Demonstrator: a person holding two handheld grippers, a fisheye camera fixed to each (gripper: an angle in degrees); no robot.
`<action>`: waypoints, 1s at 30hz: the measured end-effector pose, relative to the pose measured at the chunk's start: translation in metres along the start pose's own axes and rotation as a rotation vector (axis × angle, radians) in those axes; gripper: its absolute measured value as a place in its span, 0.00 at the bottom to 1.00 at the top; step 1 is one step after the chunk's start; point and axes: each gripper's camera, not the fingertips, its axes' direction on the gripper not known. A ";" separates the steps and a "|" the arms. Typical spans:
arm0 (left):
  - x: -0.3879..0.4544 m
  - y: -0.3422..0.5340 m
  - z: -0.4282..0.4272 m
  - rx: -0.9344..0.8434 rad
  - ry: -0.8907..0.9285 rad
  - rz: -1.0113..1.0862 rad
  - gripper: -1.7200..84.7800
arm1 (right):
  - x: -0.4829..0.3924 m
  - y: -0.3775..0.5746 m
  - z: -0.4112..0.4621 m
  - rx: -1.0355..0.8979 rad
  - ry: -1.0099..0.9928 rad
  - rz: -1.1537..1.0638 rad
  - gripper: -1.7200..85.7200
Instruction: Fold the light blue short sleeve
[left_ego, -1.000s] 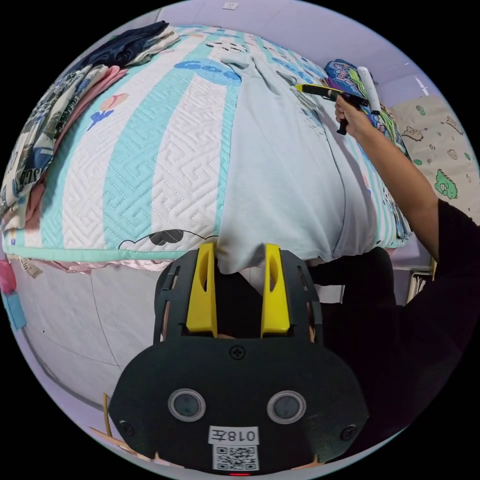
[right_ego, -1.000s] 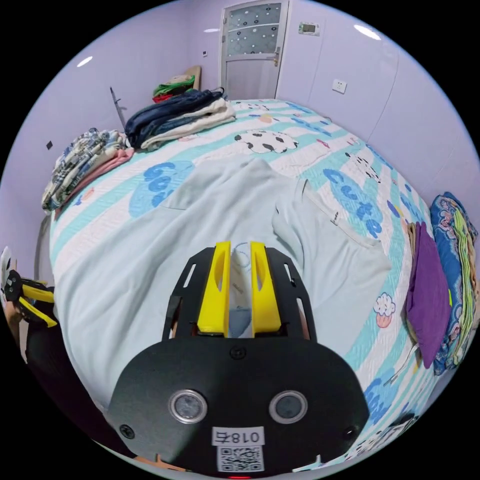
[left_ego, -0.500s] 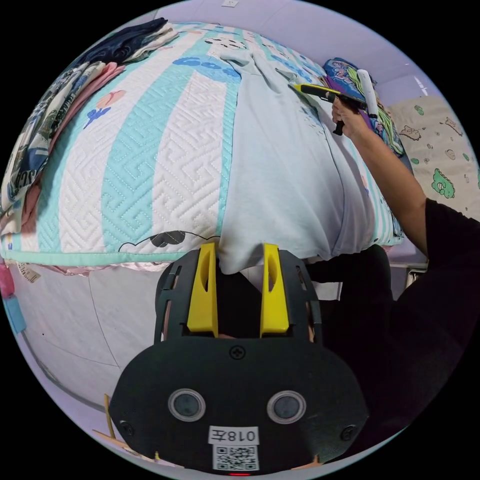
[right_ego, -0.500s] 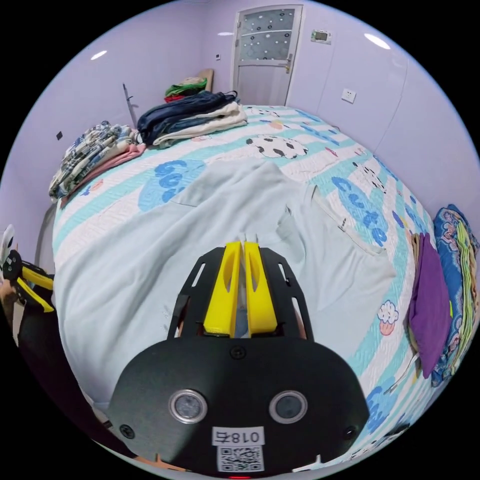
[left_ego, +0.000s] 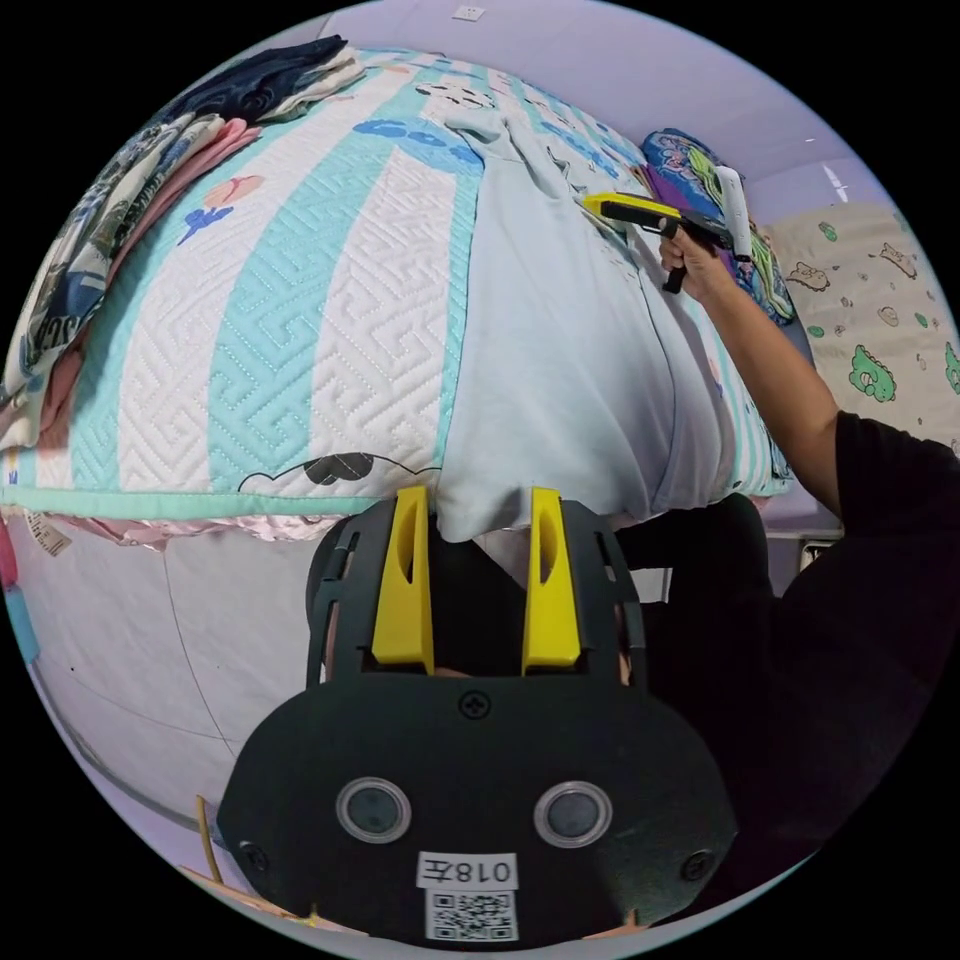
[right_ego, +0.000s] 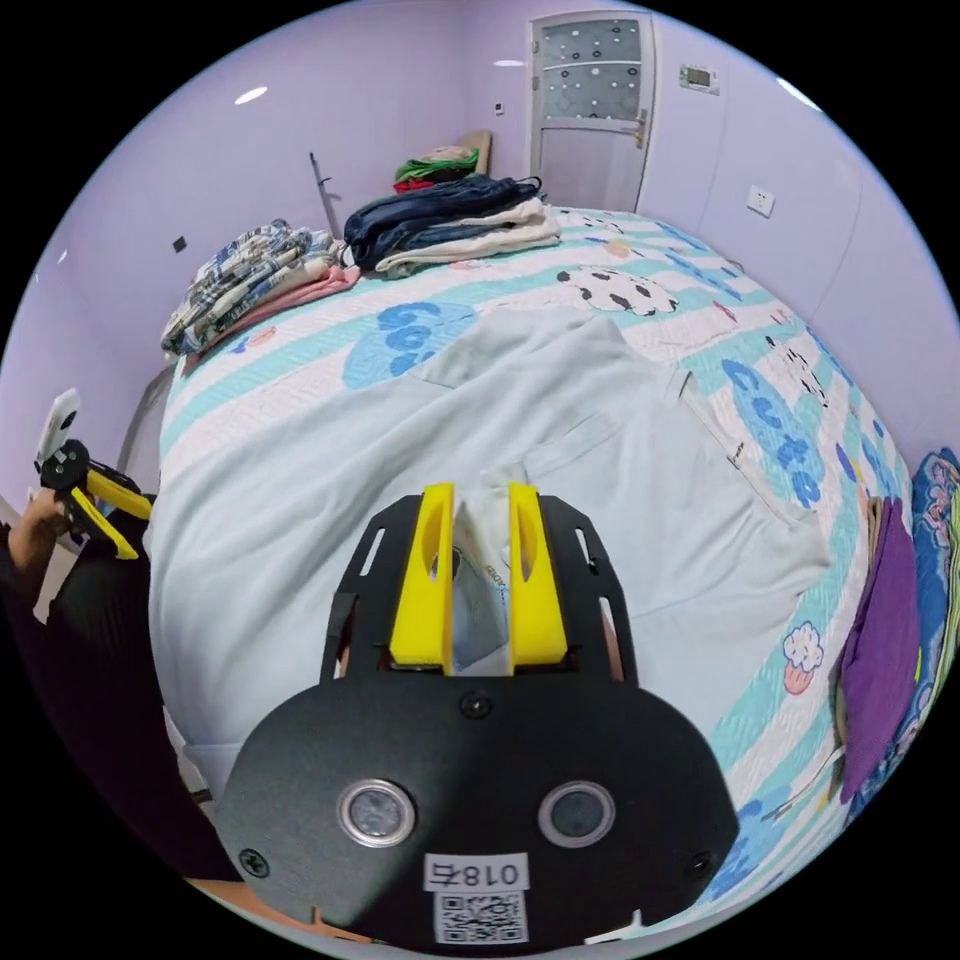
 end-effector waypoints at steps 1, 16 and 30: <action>0.000 0.000 0.000 0.005 -0.006 0.003 0.19 | 0.000 -0.002 -0.010 0.044 0.015 0.024 0.12; 0.006 -0.019 0.050 -0.086 -0.068 0.061 0.17 | -0.032 -0.042 -0.058 0.236 -0.080 0.036 0.10; -0.001 -0.018 0.090 -0.116 -0.044 0.128 0.02 | -0.032 -0.106 -0.038 0.183 -0.036 0.012 0.10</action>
